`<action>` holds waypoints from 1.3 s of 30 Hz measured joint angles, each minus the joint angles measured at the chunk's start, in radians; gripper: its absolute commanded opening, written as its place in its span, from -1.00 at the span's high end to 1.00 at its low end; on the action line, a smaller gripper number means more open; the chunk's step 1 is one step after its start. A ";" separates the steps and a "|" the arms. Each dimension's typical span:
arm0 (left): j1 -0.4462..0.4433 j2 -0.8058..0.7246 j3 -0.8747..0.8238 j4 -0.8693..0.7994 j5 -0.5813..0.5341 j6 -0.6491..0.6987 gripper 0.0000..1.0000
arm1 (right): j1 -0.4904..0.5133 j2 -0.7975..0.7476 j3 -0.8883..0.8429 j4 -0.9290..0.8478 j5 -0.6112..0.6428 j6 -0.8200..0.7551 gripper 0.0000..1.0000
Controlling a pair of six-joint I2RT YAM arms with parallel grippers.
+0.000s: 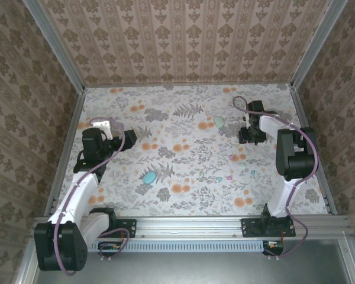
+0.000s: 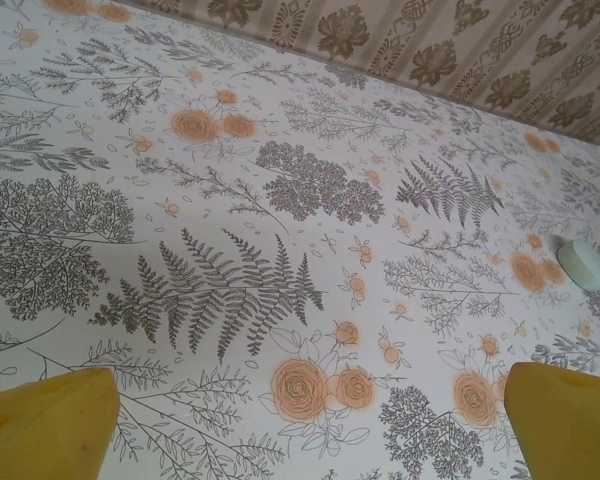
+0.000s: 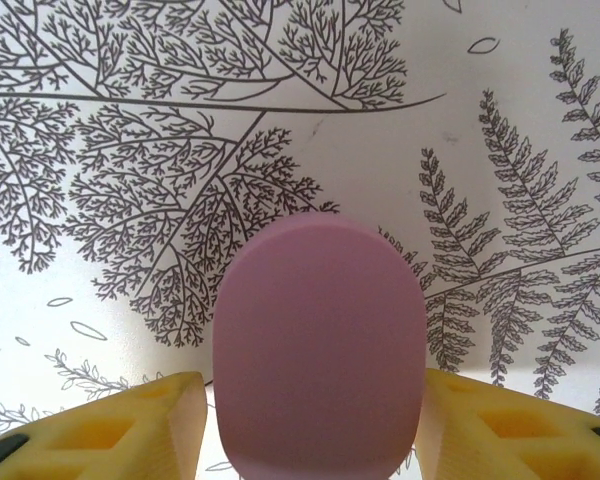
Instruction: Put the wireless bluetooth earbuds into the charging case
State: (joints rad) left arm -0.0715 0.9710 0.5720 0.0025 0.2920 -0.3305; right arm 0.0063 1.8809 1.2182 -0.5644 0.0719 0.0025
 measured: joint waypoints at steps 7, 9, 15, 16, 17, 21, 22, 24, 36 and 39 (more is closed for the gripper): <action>0.000 0.000 0.003 -0.019 0.000 0.010 -0.99 | 0.000 0.002 0.000 0.011 0.003 0.000 0.13; 0.000 0.000 0.007 -0.021 0.002 0.011 -1.00 | 0.000 0.002 0.000 0.016 0.002 0.001 0.20; -0.021 0.025 0.035 -0.026 0.041 0.007 -0.95 | 0.001 -0.069 -0.048 0.069 -0.083 0.000 0.30; -0.032 0.038 0.047 -0.025 0.051 0.001 -0.94 | 0.005 -0.109 -0.071 0.085 -0.113 0.001 0.32; -0.043 0.050 0.058 -0.024 0.060 -0.007 -0.93 | 0.010 -0.151 -0.091 0.102 -0.140 0.001 0.32; -0.127 0.119 0.122 -0.017 0.092 -0.034 -0.91 | 0.070 -0.356 -0.172 0.206 -0.255 -0.013 0.33; -0.155 0.140 0.145 -0.016 0.099 -0.040 -0.91 | 0.100 -0.408 -0.192 0.245 -0.288 -0.028 0.33; -0.212 0.181 0.194 -0.011 0.111 -0.052 -0.89 | 0.165 -0.490 -0.236 0.328 -0.344 -0.072 0.33; -0.410 0.311 0.371 0.034 0.231 -0.166 -0.55 | 0.401 -0.618 -0.389 0.598 -0.518 -0.386 0.33; -0.452 0.312 0.378 0.036 0.252 -0.177 -0.50 | 0.423 -0.614 -0.387 0.628 -0.524 -0.417 0.33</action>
State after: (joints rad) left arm -0.5236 1.2827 0.9504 0.0387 0.5438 -0.5079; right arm 0.4290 1.2671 0.8310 0.0639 -0.4522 -0.4149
